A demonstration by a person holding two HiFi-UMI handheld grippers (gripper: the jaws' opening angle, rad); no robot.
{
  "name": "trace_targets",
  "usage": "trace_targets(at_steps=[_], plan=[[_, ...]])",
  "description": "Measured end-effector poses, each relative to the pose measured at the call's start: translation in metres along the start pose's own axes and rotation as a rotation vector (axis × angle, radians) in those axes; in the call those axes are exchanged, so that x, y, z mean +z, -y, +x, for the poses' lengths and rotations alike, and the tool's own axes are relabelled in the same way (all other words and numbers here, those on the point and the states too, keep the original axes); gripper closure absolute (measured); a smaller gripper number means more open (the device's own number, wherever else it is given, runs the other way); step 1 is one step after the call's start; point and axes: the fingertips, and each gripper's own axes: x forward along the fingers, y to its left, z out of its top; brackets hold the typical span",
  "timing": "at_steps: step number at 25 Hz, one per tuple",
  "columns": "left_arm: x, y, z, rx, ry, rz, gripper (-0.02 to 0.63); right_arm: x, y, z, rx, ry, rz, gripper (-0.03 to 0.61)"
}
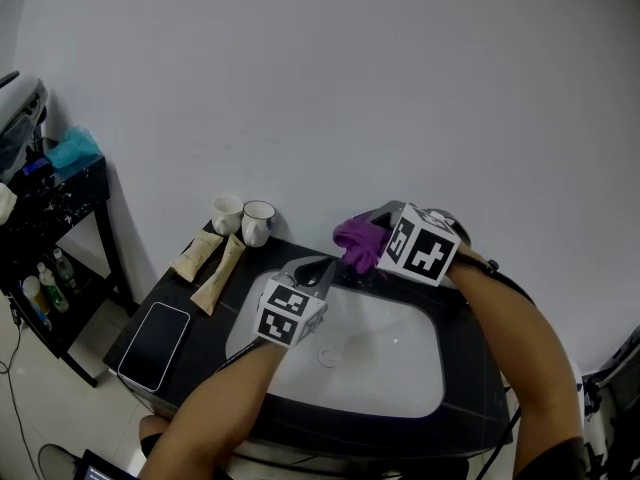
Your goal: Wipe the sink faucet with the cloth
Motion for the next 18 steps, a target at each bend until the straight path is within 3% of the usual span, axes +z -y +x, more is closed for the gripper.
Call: trace_targets(at_steps=[8,18], plan=[[0.000,0.000,-0.003,-0.004,-0.014,-0.026,0.598,-0.012,-0.041,-0.021,0.003,0.070,-0.001,0.529],[0.003,-0.001,-0.003,-0.007,0.007,-0.064,0.597,-0.052,-0.009,0.014,-0.140,-0.014,0.017,0.526]])
